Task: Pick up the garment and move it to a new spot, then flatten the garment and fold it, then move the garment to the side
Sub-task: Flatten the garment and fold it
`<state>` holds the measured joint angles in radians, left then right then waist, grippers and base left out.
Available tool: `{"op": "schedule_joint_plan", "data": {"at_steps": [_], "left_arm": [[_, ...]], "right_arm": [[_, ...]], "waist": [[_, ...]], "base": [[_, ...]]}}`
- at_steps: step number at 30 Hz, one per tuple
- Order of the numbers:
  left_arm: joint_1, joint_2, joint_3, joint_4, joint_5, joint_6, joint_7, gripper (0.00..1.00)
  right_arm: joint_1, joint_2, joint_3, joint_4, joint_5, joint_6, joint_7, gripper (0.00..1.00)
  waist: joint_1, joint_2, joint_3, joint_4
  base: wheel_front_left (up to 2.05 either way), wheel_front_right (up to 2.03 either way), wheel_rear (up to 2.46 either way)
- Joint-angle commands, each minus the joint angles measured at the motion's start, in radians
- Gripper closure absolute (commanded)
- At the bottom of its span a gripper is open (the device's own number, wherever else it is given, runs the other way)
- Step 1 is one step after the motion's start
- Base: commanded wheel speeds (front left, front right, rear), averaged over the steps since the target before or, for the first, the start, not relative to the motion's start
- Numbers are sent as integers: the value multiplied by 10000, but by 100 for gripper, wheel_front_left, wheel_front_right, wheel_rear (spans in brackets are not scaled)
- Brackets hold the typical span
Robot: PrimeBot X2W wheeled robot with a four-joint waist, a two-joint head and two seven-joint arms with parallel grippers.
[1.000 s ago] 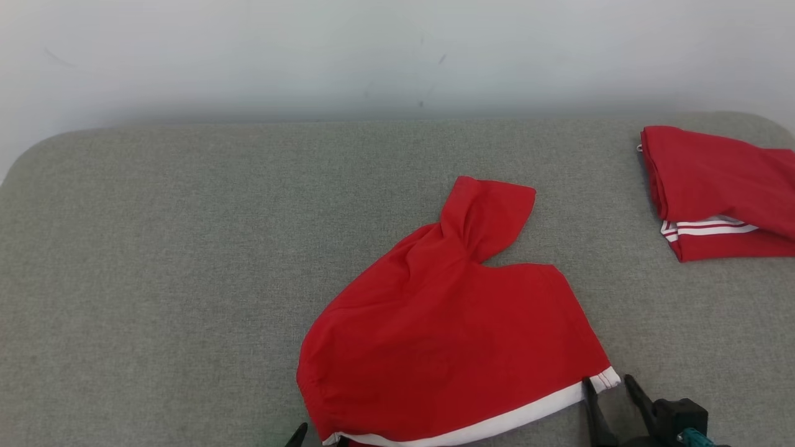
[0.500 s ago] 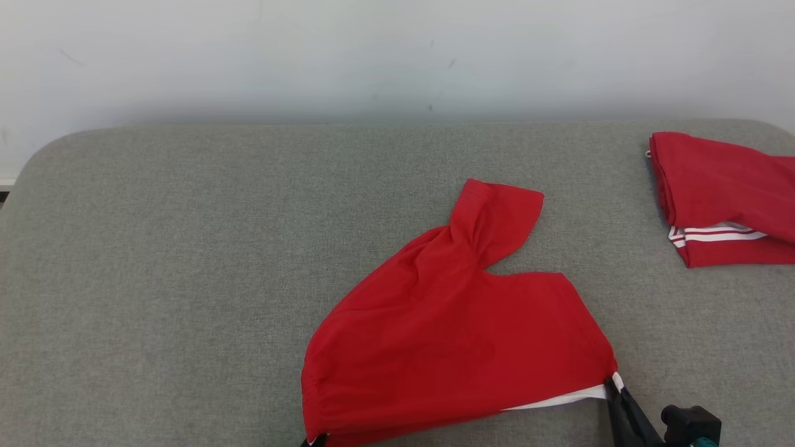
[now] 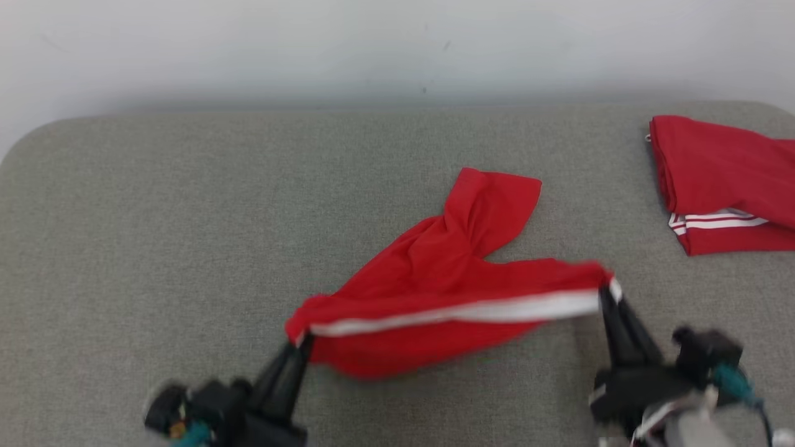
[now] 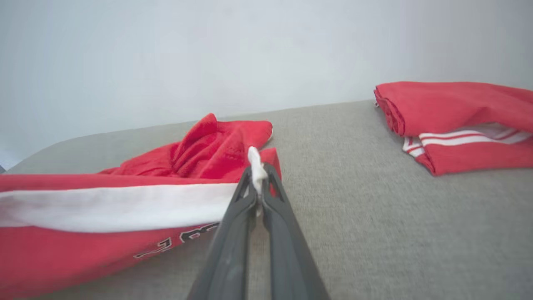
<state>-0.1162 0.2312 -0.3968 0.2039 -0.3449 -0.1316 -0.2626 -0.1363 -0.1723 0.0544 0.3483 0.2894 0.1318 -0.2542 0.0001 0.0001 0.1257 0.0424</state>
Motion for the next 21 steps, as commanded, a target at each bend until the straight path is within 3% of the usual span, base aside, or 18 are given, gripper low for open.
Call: {"op": "schedule_joint_plan", "data": {"at_steps": [1, 5, 6, 11, 18, 21], "left_arm": [[-1022, 518, -317, -212, -141, 26, -29, 100], [-3694, 1644, -1300, -443, -767, 26, 309, 100], [-3694, 1644, -1300, -443, -767, 26, 309, 100], [-7468, 2644, -2091, -240, -2140, 26, 1066, 100], [-12260, 3141, -3046, 1188, -4126, 26, 1862, 100], [-13959, 3023, -3147, 1932, -4824, 26, 1982, 100]], "right_arm": [[-832, -298, 225, -206, 271, -28, 205, 100], [-3030, -698, 660, -335, 857, -28, 824, 100], [-3030, -698, 660, -335, 857, -28, 824, 100], [-6424, -589, 535, 174, 1808, -27, 1777, 100], [-11262, -38, 218, 1944, 2440, -27, 2928, 100], [-13134, 146, -98, 2888, 2264, -27, 3070, 100]], "waist": [[-1, -1, 299, -86], [-1, -1, 1044, -234], [-1, -1, 1044, -234], [-1, -1, 2275, -420], [-1, -1, 3749, -675], [-1, -1, 4267, -737]], "base": [[0, 0, 0], [0, 0, 0], [0, 0, 0], [0, 0, 0], [0, 0, 0], [0, 0, 0]]}}
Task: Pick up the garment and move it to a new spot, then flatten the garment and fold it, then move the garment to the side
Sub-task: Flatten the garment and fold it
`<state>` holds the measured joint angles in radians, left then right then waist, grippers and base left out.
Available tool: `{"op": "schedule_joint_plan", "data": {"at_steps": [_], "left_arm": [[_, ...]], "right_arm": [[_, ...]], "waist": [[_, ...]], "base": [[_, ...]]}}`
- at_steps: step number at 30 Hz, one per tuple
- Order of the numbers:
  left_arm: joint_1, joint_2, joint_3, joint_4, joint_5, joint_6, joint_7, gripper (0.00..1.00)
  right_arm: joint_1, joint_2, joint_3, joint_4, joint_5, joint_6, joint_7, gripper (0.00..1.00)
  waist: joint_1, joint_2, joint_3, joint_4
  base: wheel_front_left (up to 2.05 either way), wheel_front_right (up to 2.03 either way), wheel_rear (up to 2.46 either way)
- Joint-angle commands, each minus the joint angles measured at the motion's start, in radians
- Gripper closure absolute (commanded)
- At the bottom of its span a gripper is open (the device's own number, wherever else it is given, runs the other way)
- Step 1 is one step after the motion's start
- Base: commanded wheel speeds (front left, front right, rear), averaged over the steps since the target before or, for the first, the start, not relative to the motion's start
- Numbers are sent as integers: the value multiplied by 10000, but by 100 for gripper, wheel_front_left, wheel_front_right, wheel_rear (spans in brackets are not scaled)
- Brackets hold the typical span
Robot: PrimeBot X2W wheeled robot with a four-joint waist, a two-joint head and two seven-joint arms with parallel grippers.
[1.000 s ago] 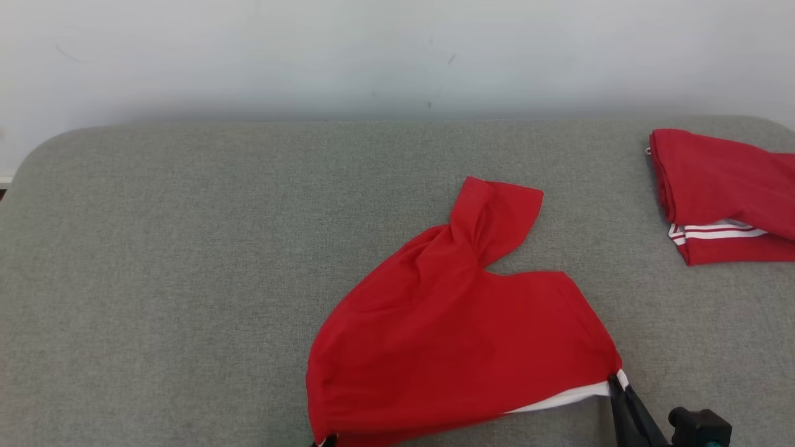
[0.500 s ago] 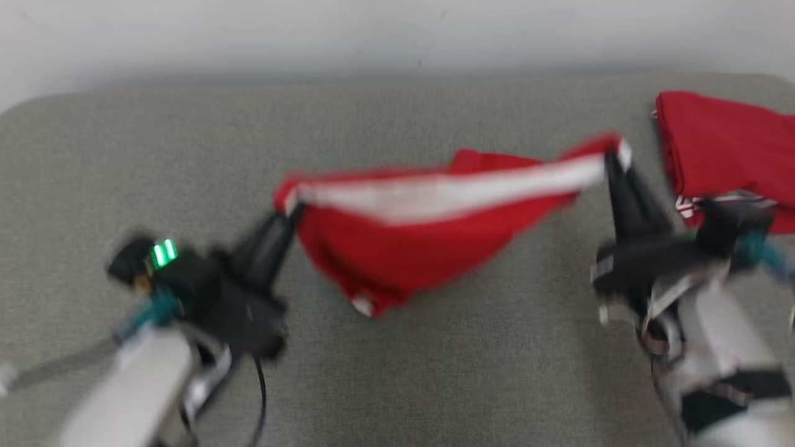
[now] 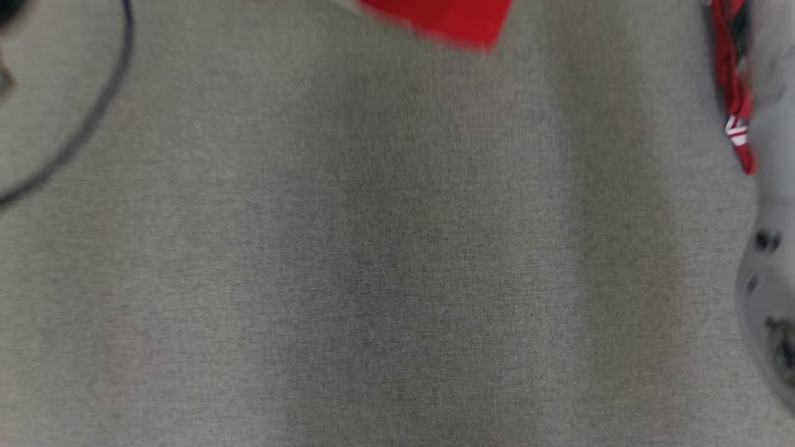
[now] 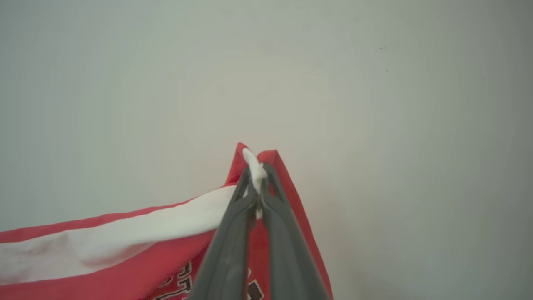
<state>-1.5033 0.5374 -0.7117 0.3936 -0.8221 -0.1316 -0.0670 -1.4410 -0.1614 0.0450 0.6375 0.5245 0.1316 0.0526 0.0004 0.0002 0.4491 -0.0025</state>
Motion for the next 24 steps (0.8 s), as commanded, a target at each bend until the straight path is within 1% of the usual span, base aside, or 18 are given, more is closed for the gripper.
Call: {"op": "schedule_joint_plan", "data": {"at_steps": [1, 4, 7, 13, 15, 18, 20, 24], "left_arm": [[-583, -105, -82, 237, -237, 26, 15, 100], [-1944, -151, -425, 760, -587, 26, 42, 100], [-2906, -302, -741, 1231, -954, 26, -94, 100], [-3976, -304, -1720, 1880, -1518, 26, -380, 100], [-4044, -304, -1990, 2080, -1827, 26, -565, 100], [-3712, -207, -2498, 2122, -2192, 26, -924, 100], [-3326, -105, -2706, 2005, -2611, 26, -1295, 100], [-2214, 173, -3374, 1295, -2943, 25, -1730, 100]], "right_arm": [[-633, 84, -63, 278, -175, -25, -14, 100], [-2078, 211, -196, 1076, -447, -25, -157, 100], [-3087, 317, -330, 1848, -721, -25, -424, 100], [-4175, 499, -259, 2966, -1033, -25, -939, 100], [-4214, 522, -148, 3194, -1000, -25, -1108, 100], [-3912, 483, 64, 3397, -806, -25, -1370, 100], [-3452, 401, 317, 3418, -624, -25, -1526, 100], [-2157, 99, 863, 2987, 33, -25, -1819, 100]], "waist": [[-4, -2, 1172, -297], [-4, -2, 1538, -335], [-4, -2, 1742, -363], [-4, -2, 2047, -445], [-4, -2, 2132, -445], [-4, -2, 2127, -462], [-4, -2, 1965, -485], [-4, -2, 1502, -454]], "base": [[0, 0, 0], [0, 0, 0], [0, 0, 0], [0, 0, 0], [0, 0, 0], [0, 0, 0], [0, 0, 0], [0, 0, 0]]}}
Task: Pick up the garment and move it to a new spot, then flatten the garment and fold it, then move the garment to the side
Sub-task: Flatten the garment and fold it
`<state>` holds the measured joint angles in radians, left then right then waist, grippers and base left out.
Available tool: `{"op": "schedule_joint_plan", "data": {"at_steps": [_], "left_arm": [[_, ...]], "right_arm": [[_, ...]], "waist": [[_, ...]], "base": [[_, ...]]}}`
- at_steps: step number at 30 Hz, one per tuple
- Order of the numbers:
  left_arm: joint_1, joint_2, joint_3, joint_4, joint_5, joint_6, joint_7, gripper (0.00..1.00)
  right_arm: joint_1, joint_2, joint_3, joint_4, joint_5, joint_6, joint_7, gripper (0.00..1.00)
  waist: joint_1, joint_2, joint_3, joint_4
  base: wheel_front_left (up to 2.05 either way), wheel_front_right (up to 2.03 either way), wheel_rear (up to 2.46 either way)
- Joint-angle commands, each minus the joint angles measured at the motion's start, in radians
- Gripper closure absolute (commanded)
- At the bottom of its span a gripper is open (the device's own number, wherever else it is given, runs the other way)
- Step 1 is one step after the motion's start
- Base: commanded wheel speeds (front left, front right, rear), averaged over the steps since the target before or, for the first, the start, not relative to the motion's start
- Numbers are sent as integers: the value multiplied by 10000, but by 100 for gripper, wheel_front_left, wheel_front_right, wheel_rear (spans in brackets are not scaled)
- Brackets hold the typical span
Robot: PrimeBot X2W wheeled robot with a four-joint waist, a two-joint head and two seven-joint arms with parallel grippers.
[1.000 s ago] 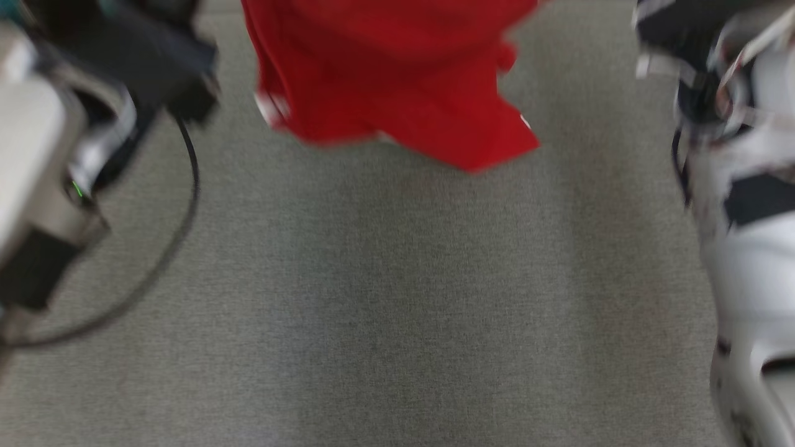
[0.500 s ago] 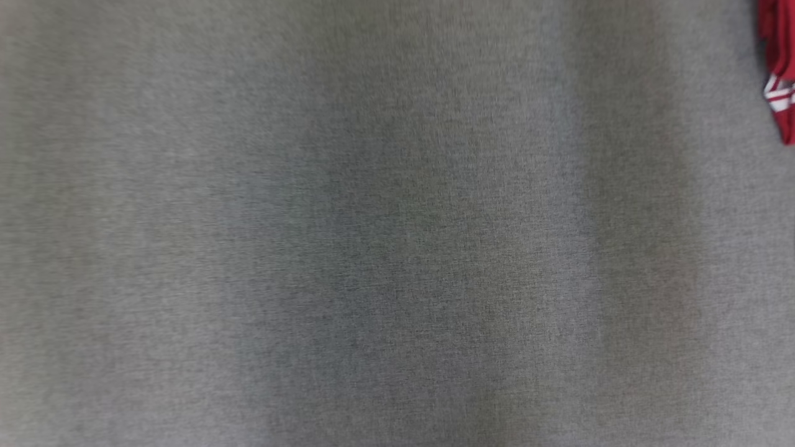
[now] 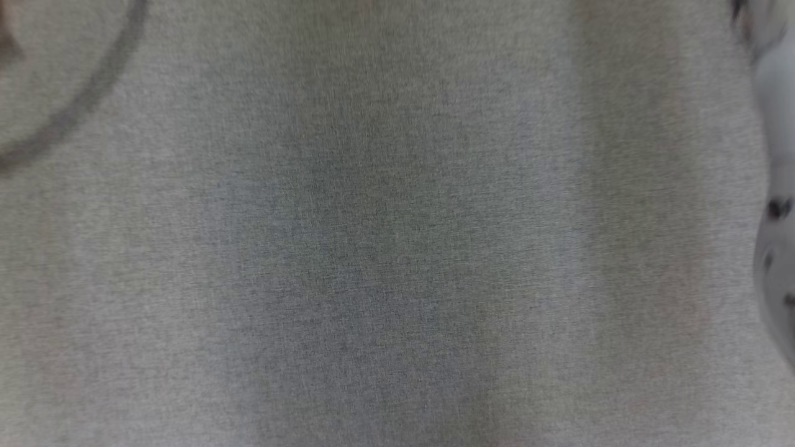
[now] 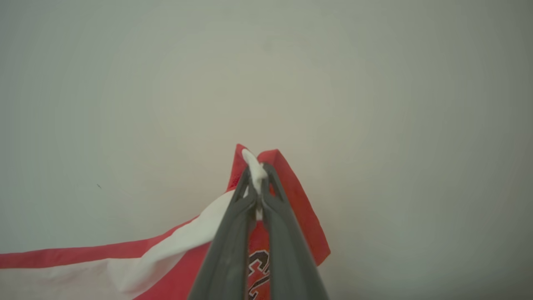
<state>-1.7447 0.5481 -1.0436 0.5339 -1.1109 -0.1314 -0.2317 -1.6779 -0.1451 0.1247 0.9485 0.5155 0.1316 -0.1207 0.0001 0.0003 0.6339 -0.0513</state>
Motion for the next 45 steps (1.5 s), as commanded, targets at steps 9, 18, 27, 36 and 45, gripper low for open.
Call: {"op": "schedule_joint_plan", "data": {"at_steps": [9, 18, 27, 36, 45], "left_arm": [[3842, 636, 823, -2234, -46, 140, -331, 100], [9795, 181, 2300, -4784, 1421, 862, -335, 100], [14028, -488, 3269, -4601, 2459, 747, -337, 100], [16173, -380, 4120, -4020, 3868, 643, -337, 100], [17358, -675, 4547, -3544, 4484, 420, -338, 100]], "right_arm": [[4677, -1334, 1139, -2818, 1990, -25, -355, 100], [10812, -2035, 392, -6108, 3195, -25, -26, 100], [15093, -1468, -878, -8132, 2374, -25, 857, 100], [18304, -173, -1558, -9894, 1801, -27, 2163, 100], [20194, 756, -2332, -10757, 1767, -27, 2994, 100]], "waist": [[-1, -3, -1456, 15], [-1, -3, -2623, 122], [-1, -3, -3608, 220], [-1, -3, -4384, 458], [-1, -3, -4725, 664]], "base": [[0, 0, 0], [0, 0, 0], [0, 0, 0], [0, 0, 0], [0, 0, 0]]}}
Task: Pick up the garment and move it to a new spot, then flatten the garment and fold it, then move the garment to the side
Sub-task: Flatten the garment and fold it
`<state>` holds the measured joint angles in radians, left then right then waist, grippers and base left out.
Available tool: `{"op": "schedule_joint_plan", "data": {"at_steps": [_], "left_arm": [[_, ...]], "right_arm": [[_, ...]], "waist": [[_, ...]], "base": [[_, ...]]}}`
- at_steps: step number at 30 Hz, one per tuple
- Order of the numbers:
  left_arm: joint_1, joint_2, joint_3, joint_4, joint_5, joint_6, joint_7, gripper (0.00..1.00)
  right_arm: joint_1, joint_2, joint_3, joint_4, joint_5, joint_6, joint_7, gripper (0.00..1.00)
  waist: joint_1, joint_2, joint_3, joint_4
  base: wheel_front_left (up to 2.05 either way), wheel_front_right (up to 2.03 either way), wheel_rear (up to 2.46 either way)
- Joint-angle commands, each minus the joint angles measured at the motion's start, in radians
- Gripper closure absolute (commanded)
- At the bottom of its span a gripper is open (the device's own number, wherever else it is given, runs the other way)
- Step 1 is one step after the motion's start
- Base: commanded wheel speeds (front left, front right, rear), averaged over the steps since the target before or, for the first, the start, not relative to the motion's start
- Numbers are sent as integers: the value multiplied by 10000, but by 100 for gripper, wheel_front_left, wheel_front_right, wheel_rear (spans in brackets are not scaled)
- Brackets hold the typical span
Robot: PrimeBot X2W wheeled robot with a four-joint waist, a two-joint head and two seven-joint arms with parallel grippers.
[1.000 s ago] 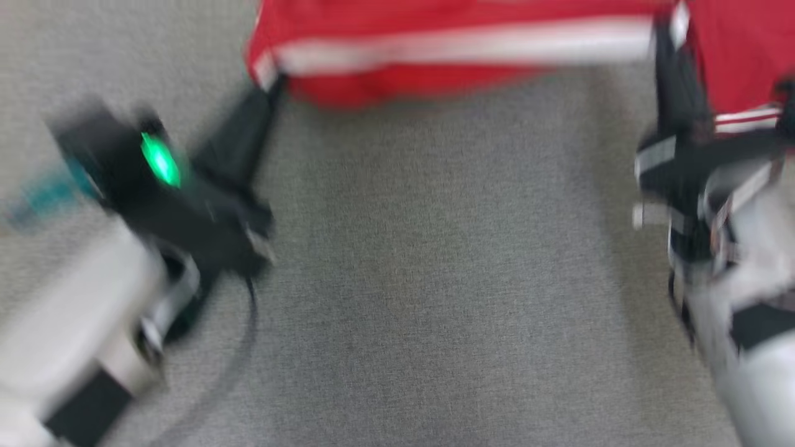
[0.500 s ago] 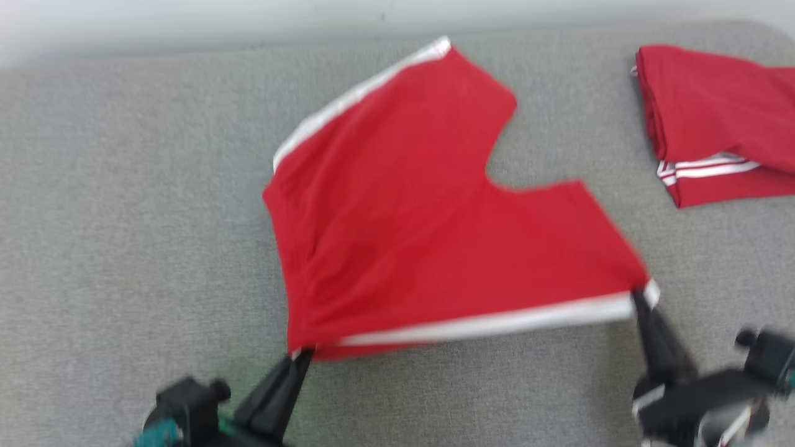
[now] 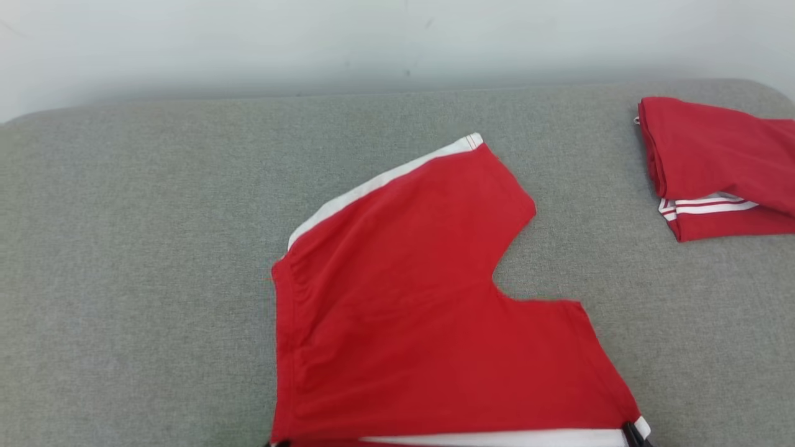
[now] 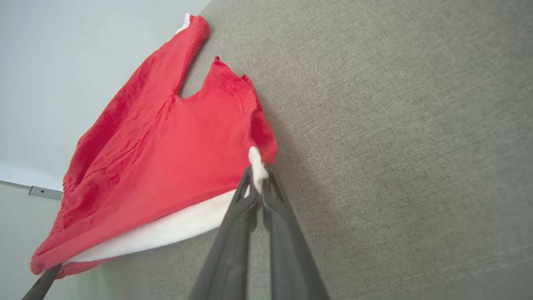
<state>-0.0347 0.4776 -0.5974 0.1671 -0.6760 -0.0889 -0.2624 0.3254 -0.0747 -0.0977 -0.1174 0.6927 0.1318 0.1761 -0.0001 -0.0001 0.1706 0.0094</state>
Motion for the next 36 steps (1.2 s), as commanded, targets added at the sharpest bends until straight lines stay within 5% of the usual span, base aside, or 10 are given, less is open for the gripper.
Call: {"op": "schedule_joint_plan", "data": {"at_steps": [1, 11, 19, 36], "left_arm": [[377, 5, 98, 165, 245, -20, -31, 100], [520, -671, 755, -313, 858, -230, -31, 100], [-104, -1223, 1078, -967, 1710, -376, -31, 100], [-3789, -1709, 842, 598, 908, -415, -31, 100]], "right_arm": [[280, 97, -106, -148, 23, -29, 65, 100], [-123, 241, -344, -676, 401, -29, 96, 100], [-1941, 210, -794, -519, 306, -29, 747, 100], [-8373, -940, -38, 3533, -1051, -26, 1467, 100]], "waist": [[1, 1, -122, 69], [1, 1, -209, 399], [1, 1, 19, 839], [1, 1, 1240, 1435]], "base": [[0, 0, 0], [0, 0, 0], [0, 0, 0], [0, 0, 0]]}}
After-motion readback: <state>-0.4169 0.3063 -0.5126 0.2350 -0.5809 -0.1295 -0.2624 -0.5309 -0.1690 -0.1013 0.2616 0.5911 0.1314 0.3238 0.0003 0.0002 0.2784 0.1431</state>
